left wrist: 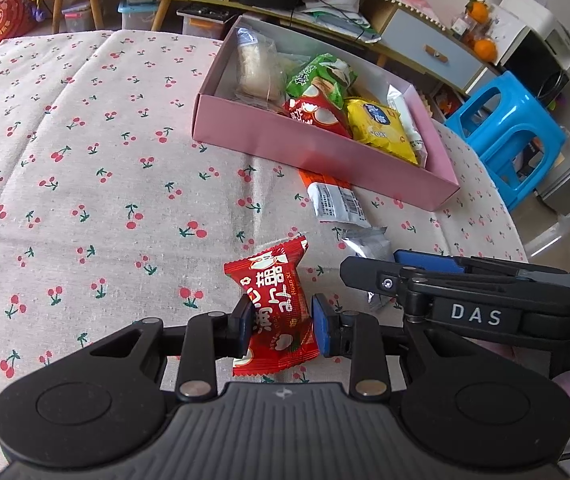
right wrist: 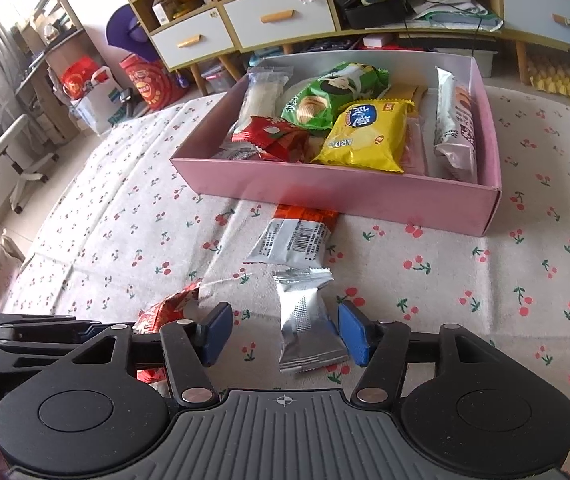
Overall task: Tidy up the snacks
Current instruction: 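Lift the silver packet with the right tool while the left tool lifts the red packet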
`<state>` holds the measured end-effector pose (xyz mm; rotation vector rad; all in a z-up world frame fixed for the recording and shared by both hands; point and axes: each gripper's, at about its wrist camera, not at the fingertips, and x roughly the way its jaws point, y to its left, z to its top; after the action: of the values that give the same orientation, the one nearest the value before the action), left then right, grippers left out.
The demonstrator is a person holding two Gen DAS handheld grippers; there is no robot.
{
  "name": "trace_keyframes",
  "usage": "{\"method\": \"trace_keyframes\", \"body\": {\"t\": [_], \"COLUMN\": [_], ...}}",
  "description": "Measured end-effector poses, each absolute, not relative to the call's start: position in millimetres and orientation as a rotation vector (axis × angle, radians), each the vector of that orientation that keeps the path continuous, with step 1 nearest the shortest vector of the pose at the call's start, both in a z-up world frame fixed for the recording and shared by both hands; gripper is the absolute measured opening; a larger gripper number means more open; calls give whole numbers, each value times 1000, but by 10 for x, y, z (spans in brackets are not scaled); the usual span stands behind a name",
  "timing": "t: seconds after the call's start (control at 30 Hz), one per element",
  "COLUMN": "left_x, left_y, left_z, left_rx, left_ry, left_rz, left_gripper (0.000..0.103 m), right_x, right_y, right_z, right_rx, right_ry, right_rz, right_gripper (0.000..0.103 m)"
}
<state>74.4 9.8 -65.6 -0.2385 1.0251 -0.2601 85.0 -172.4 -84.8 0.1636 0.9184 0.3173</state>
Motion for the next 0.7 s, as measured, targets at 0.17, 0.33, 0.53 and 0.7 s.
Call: {"method": "trace_keyframes", "body": {"t": [0.17, 0.33, 0.53, 0.7], "left_x": [745, 750, 756, 775], "left_y": [124, 147, 184, 236], "left_z": [-657, -649, -623, -577], "left_rx": [-242, -248, -258, -273], "left_ry": [1027, 1024, 1015, 998], "left_rz": [-253, -247, -243, -235], "left_gripper": [28, 28, 28, 27], "right_x": [861, 866, 862, 840], "right_y": [-1680, -1671, -1696, -1748], "right_z": [-870, -884, -857, -772], "right_rx": [135, 123, 140, 168], "right_ry": [906, 912, 910, 894], "right_rz": [302, 310, 304, 307], "right_gripper": [54, 24, 23, 23]}}
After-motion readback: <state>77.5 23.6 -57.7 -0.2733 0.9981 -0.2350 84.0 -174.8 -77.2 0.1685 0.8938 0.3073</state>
